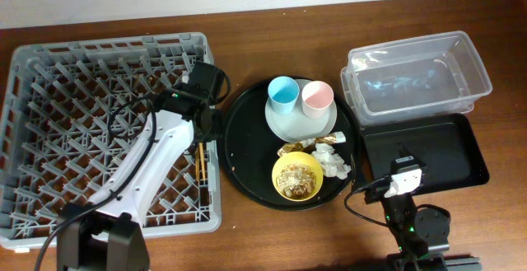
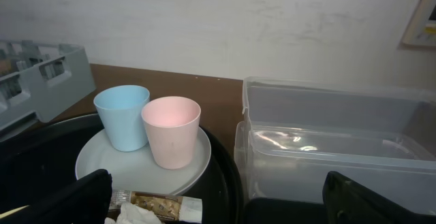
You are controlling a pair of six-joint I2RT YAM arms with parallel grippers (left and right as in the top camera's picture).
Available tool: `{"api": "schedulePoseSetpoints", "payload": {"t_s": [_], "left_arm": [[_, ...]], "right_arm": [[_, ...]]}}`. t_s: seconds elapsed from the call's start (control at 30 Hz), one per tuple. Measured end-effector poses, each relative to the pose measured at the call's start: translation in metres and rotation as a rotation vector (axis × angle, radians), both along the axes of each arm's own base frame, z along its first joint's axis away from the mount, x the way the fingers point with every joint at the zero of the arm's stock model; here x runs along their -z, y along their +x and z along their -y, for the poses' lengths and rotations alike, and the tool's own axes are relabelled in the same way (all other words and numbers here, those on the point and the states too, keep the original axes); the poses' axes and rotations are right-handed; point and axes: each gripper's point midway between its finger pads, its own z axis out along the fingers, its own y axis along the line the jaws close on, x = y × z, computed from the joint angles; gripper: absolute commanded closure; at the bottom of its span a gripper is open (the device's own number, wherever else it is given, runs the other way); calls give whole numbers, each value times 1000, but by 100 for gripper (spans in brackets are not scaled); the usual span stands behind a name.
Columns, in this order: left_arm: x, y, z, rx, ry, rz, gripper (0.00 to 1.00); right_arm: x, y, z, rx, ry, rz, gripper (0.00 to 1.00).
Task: Sort waste into correct bins and load items into the dishwasher rack
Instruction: 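Place the chopsticks upright in the dish rack with the left gripper, then grasp the blue cup with the right gripper and lift it off the plate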
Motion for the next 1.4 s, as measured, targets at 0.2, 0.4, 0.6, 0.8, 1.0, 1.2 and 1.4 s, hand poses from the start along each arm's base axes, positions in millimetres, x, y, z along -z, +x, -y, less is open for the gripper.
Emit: {"api": "schedulePoseSetpoints", "payload": {"t_s": [0.2,0.4,0.6,0.8,1.0,1.2,1.4], "left_arm": [[7,1,-5,-24,15,13,63],[-24,7,34,35,-201,50,62],[-117,5,68,128,-401,166,62],[-133,-52,81,271,-340,6,55],[-140,-39,88,297,-357,72,54],[-142,-35,89,290,-362,90,45],[-147,-11,71,236,-270,189,50]], "right_arm": [[0,0,0,0,0,0,1],[0,0,0,0,0,0,1],[0,0,0,0,0,0,1],[0,0,0,0,-1,0,1],[-8,-3,-18,-107,45,25,1],[-112,-39,-29,-152,141,-298,2],[-150,45,-70,-338,222,-869,36]]}}
